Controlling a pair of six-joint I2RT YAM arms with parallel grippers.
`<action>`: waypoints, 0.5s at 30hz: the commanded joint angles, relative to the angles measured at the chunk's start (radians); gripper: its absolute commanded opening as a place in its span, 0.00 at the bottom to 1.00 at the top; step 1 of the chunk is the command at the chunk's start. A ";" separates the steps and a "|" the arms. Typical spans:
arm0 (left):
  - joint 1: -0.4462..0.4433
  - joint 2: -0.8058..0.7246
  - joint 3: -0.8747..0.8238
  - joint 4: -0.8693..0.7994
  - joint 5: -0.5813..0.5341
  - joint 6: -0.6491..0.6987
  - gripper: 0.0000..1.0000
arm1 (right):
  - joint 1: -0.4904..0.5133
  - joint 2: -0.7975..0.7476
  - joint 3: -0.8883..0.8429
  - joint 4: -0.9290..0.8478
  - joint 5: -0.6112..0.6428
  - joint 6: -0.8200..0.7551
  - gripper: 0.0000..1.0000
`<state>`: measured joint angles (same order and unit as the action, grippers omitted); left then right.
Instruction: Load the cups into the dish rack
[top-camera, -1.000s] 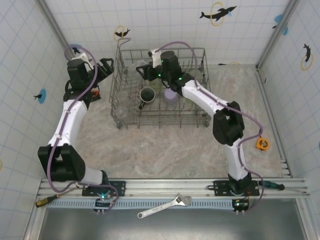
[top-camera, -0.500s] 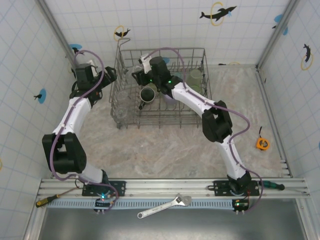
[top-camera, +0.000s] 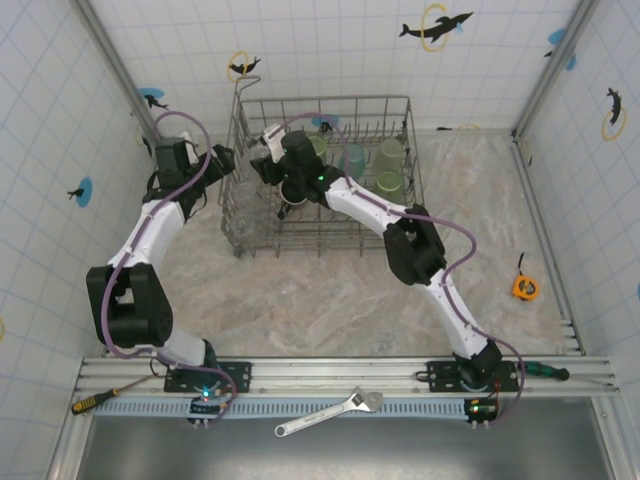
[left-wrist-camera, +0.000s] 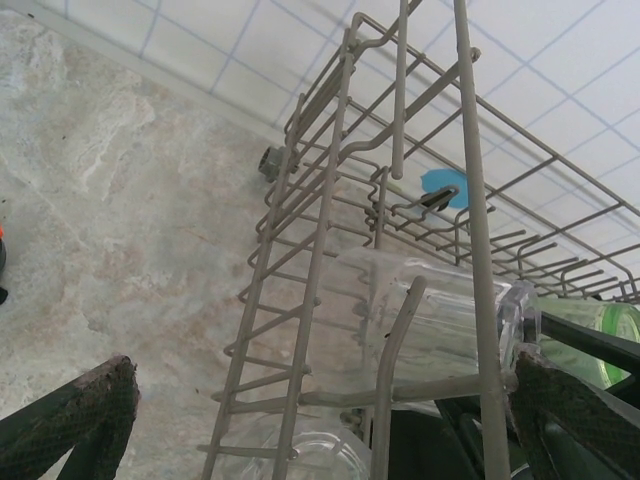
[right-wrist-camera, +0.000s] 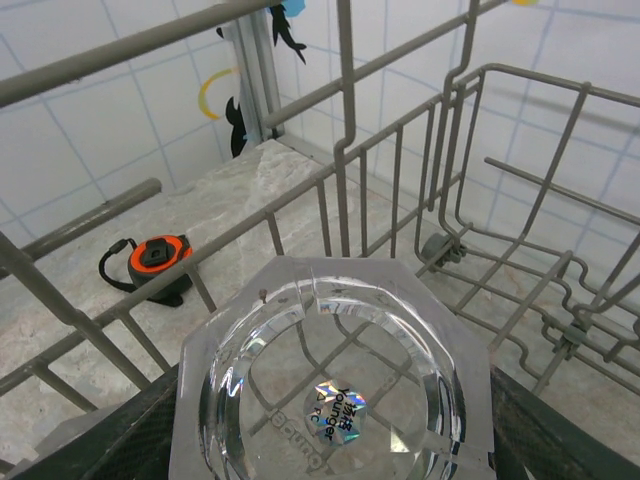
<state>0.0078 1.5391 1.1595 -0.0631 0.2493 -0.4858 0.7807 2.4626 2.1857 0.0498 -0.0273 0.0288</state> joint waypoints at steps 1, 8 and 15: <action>0.002 0.001 -0.025 0.003 0.018 0.025 0.97 | 0.013 0.023 0.074 0.100 0.011 -0.034 0.28; 0.002 -0.001 -0.032 0.002 0.036 0.021 0.97 | 0.027 0.043 0.087 0.064 0.068 -0.040 0.26; 0.002 -0.009 -0.030 -0.006 0.025 0.028 0.97 | 0.032 0.048 0.090 0.003 0.112 -0.057 0.26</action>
<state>0.0105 1.5391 1.1503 -0.0406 0.2607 -0.4858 0.8051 2.4878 2.2074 0.0544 0.0456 -0.0082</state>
